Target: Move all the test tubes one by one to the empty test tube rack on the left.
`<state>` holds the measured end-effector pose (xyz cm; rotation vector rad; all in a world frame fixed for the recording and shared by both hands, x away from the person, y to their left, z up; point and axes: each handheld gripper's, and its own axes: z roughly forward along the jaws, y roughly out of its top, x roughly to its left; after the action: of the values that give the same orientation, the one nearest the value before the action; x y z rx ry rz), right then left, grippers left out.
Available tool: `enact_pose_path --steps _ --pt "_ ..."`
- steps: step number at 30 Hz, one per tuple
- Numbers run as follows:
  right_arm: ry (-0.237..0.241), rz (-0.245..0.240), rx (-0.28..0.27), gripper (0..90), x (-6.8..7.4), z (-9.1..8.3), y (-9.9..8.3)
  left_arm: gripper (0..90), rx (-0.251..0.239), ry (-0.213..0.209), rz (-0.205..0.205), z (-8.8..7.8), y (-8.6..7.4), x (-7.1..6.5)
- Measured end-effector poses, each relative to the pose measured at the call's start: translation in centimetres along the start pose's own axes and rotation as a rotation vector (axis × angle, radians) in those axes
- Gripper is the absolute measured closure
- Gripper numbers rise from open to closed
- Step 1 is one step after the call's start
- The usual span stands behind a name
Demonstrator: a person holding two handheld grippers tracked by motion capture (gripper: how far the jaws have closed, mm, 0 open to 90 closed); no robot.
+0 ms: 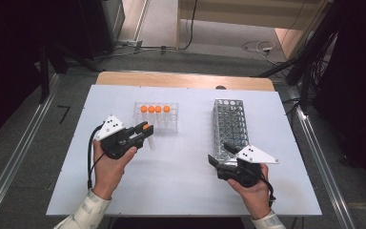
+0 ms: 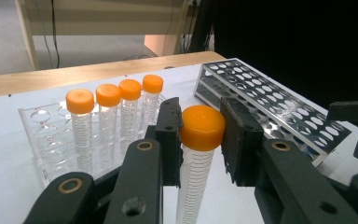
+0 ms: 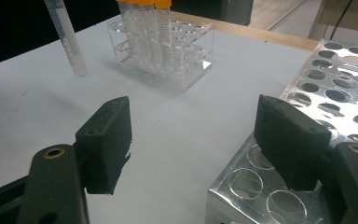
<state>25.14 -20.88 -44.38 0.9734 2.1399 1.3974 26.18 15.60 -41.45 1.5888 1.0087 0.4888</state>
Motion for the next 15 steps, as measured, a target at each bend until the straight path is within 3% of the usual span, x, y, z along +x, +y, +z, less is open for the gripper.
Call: enact_pose_path --steps 15 --pt "-0.021 0.017 -0.001 25.8 -0.9 -0.95 -0.46 70.3 -0.002 0.023 -0.021 0.09 -0.01 0.89"
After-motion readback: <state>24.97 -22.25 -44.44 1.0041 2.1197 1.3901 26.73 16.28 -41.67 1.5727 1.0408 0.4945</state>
